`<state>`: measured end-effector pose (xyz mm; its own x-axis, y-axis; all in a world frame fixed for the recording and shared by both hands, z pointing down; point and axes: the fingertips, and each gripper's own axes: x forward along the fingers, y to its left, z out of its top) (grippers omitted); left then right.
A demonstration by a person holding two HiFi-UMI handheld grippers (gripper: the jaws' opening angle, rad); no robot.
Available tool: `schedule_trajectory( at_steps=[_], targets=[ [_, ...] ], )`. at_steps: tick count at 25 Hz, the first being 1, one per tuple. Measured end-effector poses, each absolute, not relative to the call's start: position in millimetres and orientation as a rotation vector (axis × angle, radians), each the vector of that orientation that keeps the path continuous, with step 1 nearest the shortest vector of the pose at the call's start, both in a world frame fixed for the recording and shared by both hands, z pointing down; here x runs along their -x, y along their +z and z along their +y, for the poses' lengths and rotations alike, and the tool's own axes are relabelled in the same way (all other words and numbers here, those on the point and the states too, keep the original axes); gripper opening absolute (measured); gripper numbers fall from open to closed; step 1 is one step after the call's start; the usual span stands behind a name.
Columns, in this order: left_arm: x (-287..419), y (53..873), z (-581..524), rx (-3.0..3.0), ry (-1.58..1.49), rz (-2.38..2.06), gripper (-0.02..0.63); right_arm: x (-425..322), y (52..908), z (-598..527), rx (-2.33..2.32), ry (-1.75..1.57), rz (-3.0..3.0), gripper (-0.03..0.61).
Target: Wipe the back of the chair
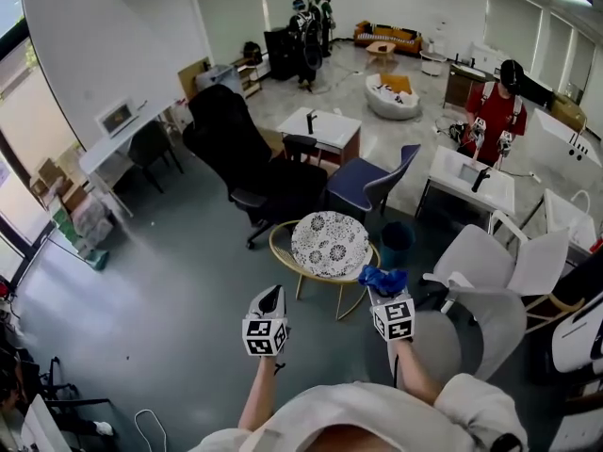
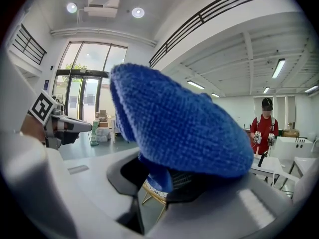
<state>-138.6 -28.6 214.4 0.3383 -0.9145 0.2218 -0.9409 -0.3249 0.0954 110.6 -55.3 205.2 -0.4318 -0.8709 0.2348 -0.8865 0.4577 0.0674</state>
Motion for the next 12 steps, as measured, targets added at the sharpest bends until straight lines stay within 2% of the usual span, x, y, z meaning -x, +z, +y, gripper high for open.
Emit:
schedule_trajectory(
  at_steps=[12],
  targets=[
    [137,203,-19,-2.421,0.182,-1.671,0.002,-115,205,-37,-1.545,0.104,-2.448,0.087]
  ],
)
